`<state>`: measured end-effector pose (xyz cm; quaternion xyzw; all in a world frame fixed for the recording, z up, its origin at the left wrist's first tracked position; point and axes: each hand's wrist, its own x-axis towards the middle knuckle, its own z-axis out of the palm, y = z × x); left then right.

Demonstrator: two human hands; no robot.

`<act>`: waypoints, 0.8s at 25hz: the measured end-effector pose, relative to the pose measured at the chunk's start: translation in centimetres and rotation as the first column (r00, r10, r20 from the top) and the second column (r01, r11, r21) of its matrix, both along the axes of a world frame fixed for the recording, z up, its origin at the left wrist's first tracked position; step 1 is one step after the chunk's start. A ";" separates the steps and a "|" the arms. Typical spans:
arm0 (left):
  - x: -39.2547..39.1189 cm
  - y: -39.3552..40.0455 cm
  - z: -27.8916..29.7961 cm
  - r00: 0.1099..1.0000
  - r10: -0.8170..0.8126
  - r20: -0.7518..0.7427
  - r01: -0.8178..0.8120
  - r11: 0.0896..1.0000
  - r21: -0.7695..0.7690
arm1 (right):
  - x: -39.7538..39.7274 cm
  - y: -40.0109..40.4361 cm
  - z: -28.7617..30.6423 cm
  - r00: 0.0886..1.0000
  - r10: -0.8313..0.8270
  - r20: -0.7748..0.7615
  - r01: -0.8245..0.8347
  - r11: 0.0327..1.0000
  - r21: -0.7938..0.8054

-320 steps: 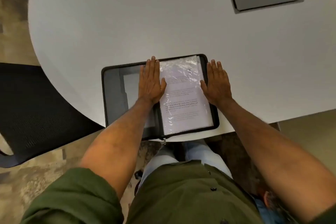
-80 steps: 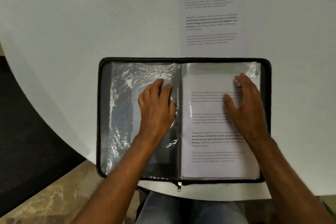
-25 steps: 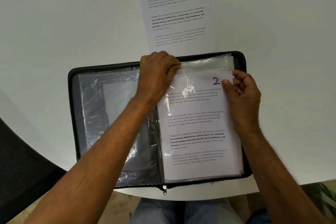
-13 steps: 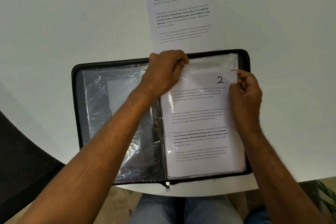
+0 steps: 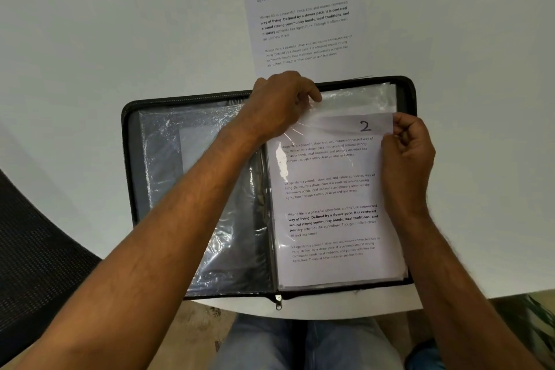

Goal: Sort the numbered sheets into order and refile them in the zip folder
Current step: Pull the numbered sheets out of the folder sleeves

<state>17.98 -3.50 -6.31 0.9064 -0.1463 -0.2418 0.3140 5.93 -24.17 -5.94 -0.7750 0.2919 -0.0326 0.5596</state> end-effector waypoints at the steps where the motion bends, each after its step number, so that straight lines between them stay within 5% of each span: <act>1: -0.1 -0.1 0.0 1.000 -0.019 0.007 0.019 1.000 0.012 | 0.1 0.0 0.0 1.000 0.001 0.003 -0.001 1.000 -0.001; 20: -0.4 -0.9 0.1 0.988 -0.155 0.008 0.153 0.981 0.116 | 0.2 -0.1 0.1 1.000 0.016 0.025 -0.016 1.000 -0.006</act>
